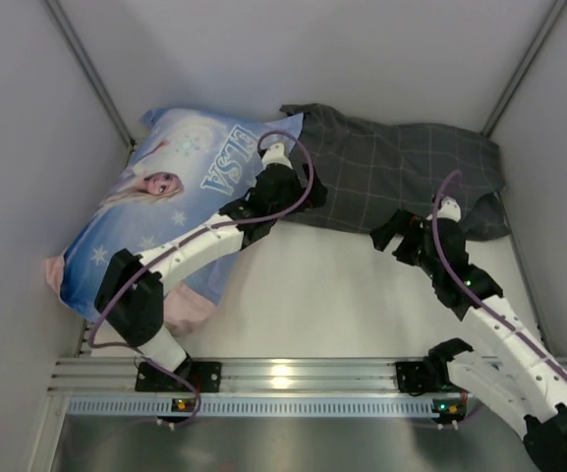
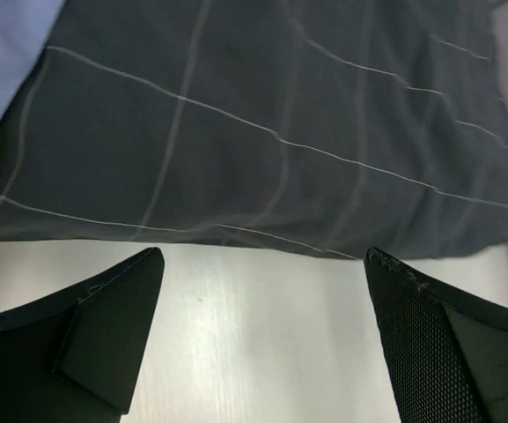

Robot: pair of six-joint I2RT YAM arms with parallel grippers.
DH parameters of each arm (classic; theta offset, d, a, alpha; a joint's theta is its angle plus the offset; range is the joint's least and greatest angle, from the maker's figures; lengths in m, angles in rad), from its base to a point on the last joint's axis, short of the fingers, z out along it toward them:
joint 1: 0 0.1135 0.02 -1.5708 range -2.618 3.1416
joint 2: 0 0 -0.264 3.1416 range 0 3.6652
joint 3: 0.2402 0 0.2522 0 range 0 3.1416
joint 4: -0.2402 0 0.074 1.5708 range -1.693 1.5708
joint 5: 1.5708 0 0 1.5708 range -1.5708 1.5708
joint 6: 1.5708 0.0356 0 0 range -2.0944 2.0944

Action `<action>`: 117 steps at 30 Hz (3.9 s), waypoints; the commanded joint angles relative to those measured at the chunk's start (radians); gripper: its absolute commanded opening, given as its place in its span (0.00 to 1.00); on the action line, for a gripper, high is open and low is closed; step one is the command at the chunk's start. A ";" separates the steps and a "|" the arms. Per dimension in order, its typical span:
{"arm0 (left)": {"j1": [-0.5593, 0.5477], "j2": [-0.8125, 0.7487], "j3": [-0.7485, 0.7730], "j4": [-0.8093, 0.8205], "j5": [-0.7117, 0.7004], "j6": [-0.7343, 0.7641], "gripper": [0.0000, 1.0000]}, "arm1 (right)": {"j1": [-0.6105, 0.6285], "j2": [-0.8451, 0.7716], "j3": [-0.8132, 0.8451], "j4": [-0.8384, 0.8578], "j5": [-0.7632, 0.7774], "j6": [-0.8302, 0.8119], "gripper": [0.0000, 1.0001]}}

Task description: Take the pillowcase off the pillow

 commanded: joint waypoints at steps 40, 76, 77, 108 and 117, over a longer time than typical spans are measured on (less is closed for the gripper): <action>0.050 0.023 -0.023 0.361 0.164 -0.160 0.00 | -0.056 -0.253 0.023 -0.245 -0.096 0.002 0.99; 0.130 -0.390 0.025 -0.262 -0.103 0.129 0.00 | -0.046 -0.084 0.382 -0.426 -0.479 -0.374 0.99; 0.130 -0.391 0.025 -0.261 -0.100 0.130 0.00 | -0.036 -0.055 0.361 -0.421 -0.457 -0.398 0.99; 0.125 -0.252 0.094 -0.276 0.187 0.074 0.00 | 0.521 0.554 0.250 -0.438 0.779 0.068 0.12; 0.101 -0.091 0.197 -0.288 0.262 0.118 0.00 | 0.546 0.363 0.155 -0.375 0.617 0.013 0.00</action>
